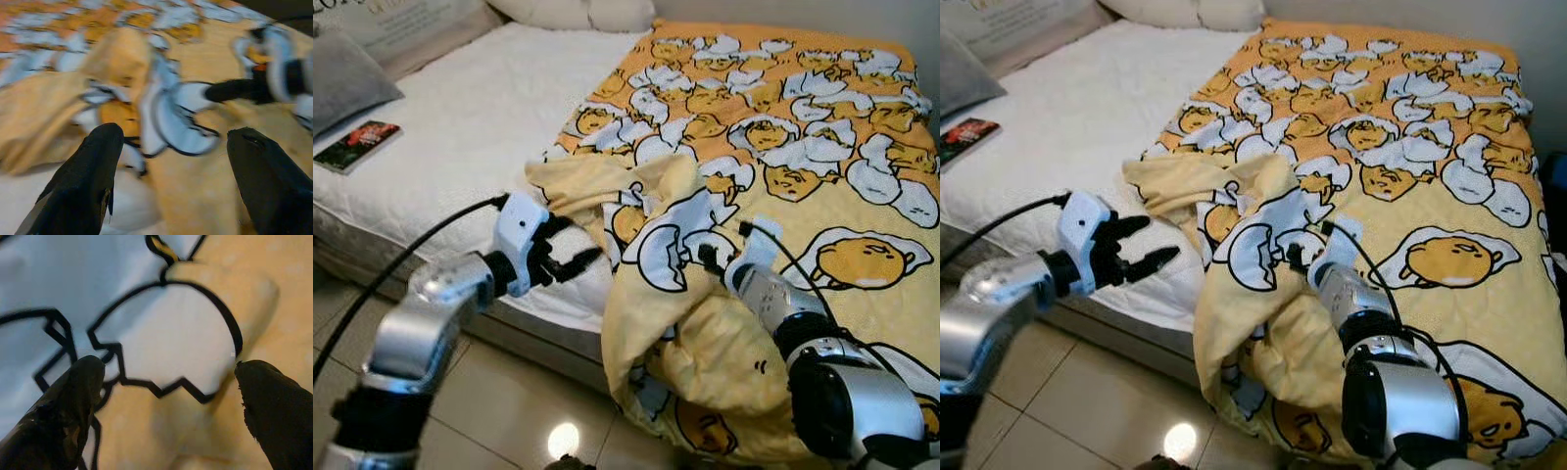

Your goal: Clean up the room

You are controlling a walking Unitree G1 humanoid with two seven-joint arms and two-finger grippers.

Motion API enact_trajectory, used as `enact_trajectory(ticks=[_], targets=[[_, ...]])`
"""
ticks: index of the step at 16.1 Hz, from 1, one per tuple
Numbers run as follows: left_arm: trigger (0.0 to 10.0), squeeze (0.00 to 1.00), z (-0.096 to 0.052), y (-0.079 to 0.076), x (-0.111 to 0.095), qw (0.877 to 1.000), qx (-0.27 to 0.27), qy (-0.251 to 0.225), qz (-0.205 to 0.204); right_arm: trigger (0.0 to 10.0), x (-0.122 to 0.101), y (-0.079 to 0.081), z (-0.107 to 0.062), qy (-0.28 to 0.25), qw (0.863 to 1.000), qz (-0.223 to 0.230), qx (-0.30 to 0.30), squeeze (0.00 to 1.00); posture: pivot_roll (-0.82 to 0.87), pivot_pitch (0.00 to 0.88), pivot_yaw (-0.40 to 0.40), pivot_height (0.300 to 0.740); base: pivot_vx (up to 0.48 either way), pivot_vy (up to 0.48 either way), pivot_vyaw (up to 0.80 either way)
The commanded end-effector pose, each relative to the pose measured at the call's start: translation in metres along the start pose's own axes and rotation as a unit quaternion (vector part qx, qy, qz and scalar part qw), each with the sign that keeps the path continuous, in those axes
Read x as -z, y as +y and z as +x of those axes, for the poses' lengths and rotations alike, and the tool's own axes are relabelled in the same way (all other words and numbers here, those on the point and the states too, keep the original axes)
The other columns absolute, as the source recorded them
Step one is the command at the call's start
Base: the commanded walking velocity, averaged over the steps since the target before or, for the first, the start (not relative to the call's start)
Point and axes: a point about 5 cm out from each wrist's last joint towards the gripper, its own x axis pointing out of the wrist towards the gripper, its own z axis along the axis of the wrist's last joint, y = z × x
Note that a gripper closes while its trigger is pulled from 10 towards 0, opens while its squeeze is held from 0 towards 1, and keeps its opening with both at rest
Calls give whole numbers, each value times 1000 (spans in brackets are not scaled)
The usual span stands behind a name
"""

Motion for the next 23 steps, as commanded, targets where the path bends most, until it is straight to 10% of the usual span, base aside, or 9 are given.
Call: enact_trajectory(ticks=[1, 6, 15, 23], targets=[[10000, 0, 0, -2, 0, 999, 31, 12, 1, 10000, -8, 4, 0, -11, 1000, -4, 1, 0, -55, 72, 39, 740, 0, 0, 0], [10000, 0, -10, -7, 13, 989, 107, 91, 41, 10000, 3, 9, 2, 8, 1000, -4, -3, 0, -31, 93, 17, 740, 0, 0, 0], [10000, 0, -13, -2, 19, 988, 89, 115, 51, 10000, 28, 12, 2, 46, 999, -16, 9, 0, -32, 102, -11, 740, 0, 0, 0], [10000, 0, -20, -1, 18, 988, 77, 122, 51, 9569, 39, 16, 2, 59, 987, 151, -4, 0, 12, 177, -8, 740, 0, 0, 0]])
